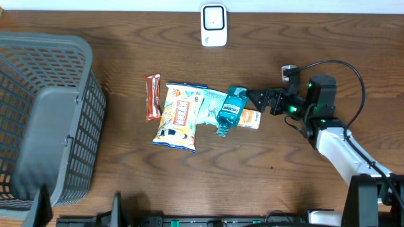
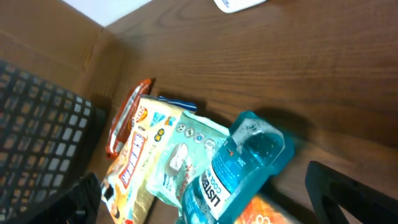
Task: Scan the item barcode
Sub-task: 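Grasp the orange Kleenex pack with the right gripper beside the Listerine bottle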
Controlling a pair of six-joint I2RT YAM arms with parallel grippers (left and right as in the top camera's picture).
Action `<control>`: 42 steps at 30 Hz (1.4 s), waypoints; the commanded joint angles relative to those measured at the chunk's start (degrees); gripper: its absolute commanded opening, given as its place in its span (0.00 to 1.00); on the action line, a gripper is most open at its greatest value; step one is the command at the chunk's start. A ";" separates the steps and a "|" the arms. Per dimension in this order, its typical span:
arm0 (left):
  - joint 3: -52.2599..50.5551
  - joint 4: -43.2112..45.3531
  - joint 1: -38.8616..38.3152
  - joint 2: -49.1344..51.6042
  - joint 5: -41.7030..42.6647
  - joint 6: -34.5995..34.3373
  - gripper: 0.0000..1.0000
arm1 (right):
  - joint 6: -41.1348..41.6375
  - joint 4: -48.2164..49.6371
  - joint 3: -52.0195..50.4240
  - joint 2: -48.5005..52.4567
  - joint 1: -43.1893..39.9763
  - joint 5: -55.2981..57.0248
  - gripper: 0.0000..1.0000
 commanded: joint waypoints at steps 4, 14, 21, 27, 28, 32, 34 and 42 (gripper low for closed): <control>-5.53 0.85 0.20 -0.22 0.76 -3.93 0.98 | 10.99 0.90 0.68 1.18 2.16 6.38 0.99; -6.99 0.22 0.24 -0.22 0.79 -3.67 0.98 | 18.16 5.14 0.70 10.08 10.34 16.20 0.92; -6.99 -0.02 0.24 -0.22 0.81 -3.67 0.98 | 20.72 7.17 0.70 15.47 6.69 13.64 0.91; -6.99 -0.87 0.24 -0.22 0.81 -3.67 0.98 | 21.62 14.71 1.31 22.53 7.76 6.84 0.91; -6.99 -0.87 0.24 -0.22 0.79 -3.67 0.98 | 21.62 15.21 1.77 23.78 7.96 5.46 0.91; -6.99 -0.87 0.22 -0.22 0.81 -3.67 0.98 | 21.46 15.02 4.52 28.83 8.15 -2.10 0.85; -6.99 -0.87 0.22 -0.22 0.79 -3.67 0.98 | 20.15 14.25 5.16 30.34 8.13 -4.26 0.79; -6.99 -0.87 0.22 -0.22 0.81 -3.67 0.98 | 12.11 8.37 5.31 30.80 8.11 -3.98 0.70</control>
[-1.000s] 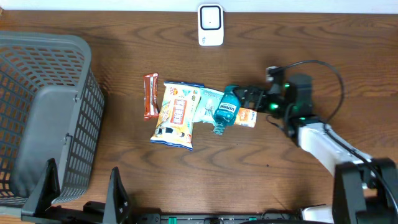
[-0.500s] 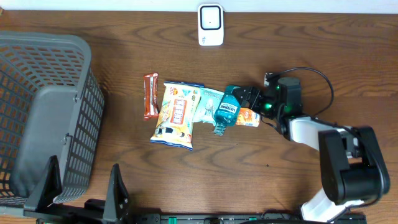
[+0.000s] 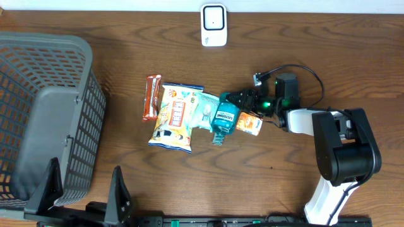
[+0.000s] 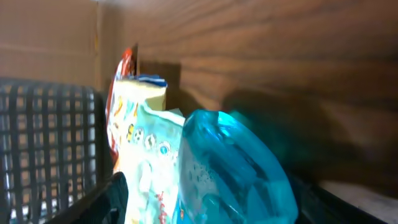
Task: Scan the item barcode
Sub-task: 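Grasp the orange Kleenex pack with the right gripper beside the Listerine bottle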
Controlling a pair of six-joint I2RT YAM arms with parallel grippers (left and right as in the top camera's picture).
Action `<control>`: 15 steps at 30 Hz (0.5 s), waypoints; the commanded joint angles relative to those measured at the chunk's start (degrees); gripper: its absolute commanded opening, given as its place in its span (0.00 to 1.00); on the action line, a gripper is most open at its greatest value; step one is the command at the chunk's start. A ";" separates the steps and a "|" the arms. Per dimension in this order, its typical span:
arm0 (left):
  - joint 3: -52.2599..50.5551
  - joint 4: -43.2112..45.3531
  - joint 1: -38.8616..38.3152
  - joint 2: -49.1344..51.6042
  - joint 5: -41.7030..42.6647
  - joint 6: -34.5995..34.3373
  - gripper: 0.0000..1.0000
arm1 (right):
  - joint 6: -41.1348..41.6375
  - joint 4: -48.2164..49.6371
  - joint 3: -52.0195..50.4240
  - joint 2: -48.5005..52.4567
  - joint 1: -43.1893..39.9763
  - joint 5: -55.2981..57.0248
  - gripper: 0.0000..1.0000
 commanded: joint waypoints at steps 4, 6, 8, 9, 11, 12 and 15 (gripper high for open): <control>-0.35 0.15 0.24 -0.22 0.74 -0.24 0.98 | -5.77 -2.23 -1.73 3.08 1.46 2.73 0.56; -0.35 0.15 0.24 -0.22 0.76 -0.24 0.98 | -5.75 -2.16 -0.98 3.06 1.49 2.69 0.47; -0.35 0.15 0.24 -0.22 0.76 -0.24 0.98 | -5.75 -2.14 0.24 2.89 1.31 2.67 0.47; -0.35 0.15 0.24 -0.22 0.76 -0.24 0.98 | -5.79 -2.25 1.27 2.58 1.09 2.45 0.50; -0.35 0.13 0.24 -0.22 0.76 -0.24 0.98 | -6.73 -3.67 3.63 1.57 0.70 1.62 0.54; -0.35 0.13 0.24 -0.22 0.76 -0.24 0.98 | -7.61 -5.35 4.83 0.90 0.61 1.60 0.57; -0.35 0.13 0.24 -0.22 0.76 -0.24 0.98 | -15.13 -17.68 9.94 -3.02 0.17 5.60 0.79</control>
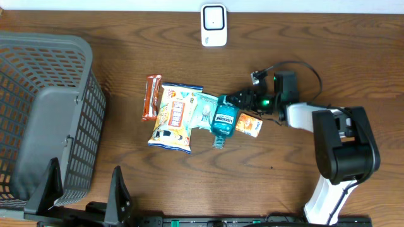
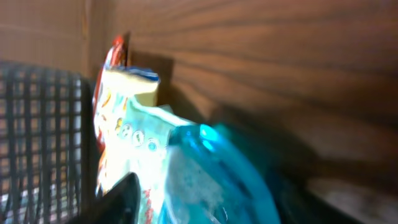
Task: Scan the item barcode
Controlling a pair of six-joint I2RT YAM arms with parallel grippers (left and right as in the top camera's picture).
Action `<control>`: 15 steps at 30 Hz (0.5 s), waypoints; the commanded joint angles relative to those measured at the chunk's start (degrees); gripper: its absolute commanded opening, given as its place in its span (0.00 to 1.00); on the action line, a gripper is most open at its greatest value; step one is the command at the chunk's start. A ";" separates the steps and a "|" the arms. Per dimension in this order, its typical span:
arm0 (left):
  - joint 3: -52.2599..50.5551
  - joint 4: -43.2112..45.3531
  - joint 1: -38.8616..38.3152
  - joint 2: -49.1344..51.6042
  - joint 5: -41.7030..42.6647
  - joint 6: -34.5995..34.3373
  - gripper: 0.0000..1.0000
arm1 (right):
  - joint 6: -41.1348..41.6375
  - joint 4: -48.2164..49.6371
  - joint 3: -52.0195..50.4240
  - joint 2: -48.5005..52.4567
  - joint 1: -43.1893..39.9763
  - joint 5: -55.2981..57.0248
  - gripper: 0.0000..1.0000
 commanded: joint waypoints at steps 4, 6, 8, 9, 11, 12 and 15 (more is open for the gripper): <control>-0.35 0.07 0.24 -0.22 0.76 -0.24 0.98 | -17.14 -30.32 10.60 -13.20 0.90 31.15 0.80; -0.50 0.09 0.24 -0.22 0.76 -0.22 0.98 | -17.16 -35.63 11.08 -17.59 1.05 39.06 0.80; -1.05 0.13 0.26 -0.22 0.76 -0.20 0.98 | -15.50 -38.99 11.06 -20.83 0.81 40.74 0.81; -1.46 0.13 0.26 -0.22 0.76 -0.13 0.98 | -13.18 -40.92 11.06 -22.34 0.55 40.79 0.81; -2.91 0.09 0.24 -0.22 0.76 0.66 0.98 | -7.54 -44.39 11.06 -24.48 -0.02 40.81 0.80; -3.87 0.04 0.24 -0.22 0.90 0.61 0.98 | -5.33 -45.86 11.06 -25.16 -0.28 40.79 0.79; -6.99 -1.84 0.24 -0.17 4.31 0.66 0.98 | -0.94 -48.85 10.88 -25.40 -0.61 39.17 0.74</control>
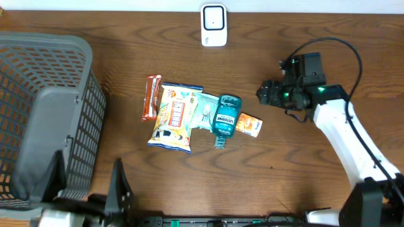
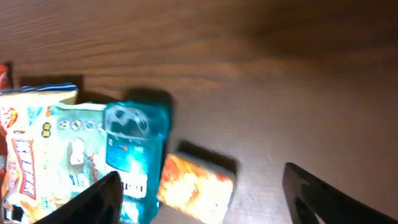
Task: Scan the item barcode
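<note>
A teal mouthwash bottle [image 1: 226, 114] [image 2: 136, 148] lies flat in a row of items in the middle of the table. An orange box [image 1: 250, 124] [image 2: 196, 182] rests against its right side. The white scanner [image 1: 214, 25] stands at the far edge. My right gripper [image 1: 261, 96] [image 2: 208, 208] hangs open and empty to the right of the bottle and box, touching neither. Its dark fingers [image 2: 103, 198] frame the box in the right wrist view. My left gripper is out of view.
A snack bag [image 1: 175, 117], a pale green pouch [image 1: 204, 110] and a red bar [image 1: 151, 97] lie left of the bottle. A grey mesh basket [image 1: 44, 120] fills the left side. Bare wood lies between the items and the scanner.
My right gripper was low against the bottle's top end. It now stands back to the right and higher, open and empty. The bottle lies where it was.
My right gripper first stood open just right of the bottle. Then it was down at the bottle, and the items lay shifted slightly left. It stayed there half a second ago. Now it is clear of them with nothing held.
</note>
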Controlling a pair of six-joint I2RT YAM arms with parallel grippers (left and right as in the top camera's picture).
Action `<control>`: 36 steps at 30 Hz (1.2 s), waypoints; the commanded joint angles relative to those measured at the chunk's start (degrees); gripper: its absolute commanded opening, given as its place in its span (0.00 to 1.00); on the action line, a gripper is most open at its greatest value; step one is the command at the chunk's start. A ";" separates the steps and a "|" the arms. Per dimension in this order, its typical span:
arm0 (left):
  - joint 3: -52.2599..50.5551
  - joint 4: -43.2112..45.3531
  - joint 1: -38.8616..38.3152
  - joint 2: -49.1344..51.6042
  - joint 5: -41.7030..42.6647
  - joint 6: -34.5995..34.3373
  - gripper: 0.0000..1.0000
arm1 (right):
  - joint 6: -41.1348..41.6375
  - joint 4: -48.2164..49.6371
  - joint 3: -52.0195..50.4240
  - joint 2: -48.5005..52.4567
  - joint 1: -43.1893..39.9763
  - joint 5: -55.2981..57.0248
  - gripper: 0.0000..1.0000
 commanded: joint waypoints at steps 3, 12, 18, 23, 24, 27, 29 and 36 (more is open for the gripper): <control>-6.93 -4.00 0.24 -0.13 6.12 0.70 0.98 | 6.73 -1.92 -1.09 1.29 -0.31 -1.90 0.69; -16.06 -6.12 -1.09 -0.13 10.12 8.48 0.98 | 12.07 -1.22 -5.77 8.04 -0.26 -3.34 0.57; -16.26 -6.19 -1.60 -0.13 10.12 8.96 0.98 | 9.16 1.90 -8.17 13.88 -0.22 -8.66 0.57; -16.26 -8.74 -4.31 -0.13 10.05 13.75 0.98 | 8.35 3.74 -8.28 17.22 -0.22 -12.66 0.54; -16.26 -9.07 -4.94 -0.13 9.60 13.84 0.98 | 8.33 3.93 -8.28 17.49 -0.22 -12.48 0.52; -16.28 -9.88 -6.49 -0.13 7.80 13.84 0.98 | 7.91 4.83 -8.33 17.77 -0.20 -12.15 0.41; -16.28 -10.47 -7.52 -0.13 6.23 13.81 0.98 | 7.93 5.44 -8.35 17.77 -0.09 -11.19 0.29; -16.55 -14.97 -9.09 -0.13 4.72 13.79 0.98 | 7.89 6.54 -8.15 17.75 0.52 -10.25 0.01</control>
